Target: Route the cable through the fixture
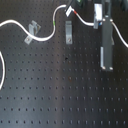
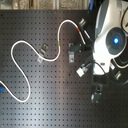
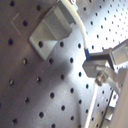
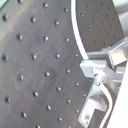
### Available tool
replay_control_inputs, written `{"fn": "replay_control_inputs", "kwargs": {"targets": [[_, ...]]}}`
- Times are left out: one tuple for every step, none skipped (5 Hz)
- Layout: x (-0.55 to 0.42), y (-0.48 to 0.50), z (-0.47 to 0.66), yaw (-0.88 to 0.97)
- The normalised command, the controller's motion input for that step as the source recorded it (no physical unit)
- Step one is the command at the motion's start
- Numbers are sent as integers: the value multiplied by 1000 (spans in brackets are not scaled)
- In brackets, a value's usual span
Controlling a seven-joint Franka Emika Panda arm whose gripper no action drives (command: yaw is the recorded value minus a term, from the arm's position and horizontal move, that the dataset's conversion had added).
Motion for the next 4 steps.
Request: {"fn": "replay_control_inputs", "kwargs": {"targets": [[54,160,15,-406],[63,350,29,-151],[95,281,162,-63],[-13,45,265,0]]}}
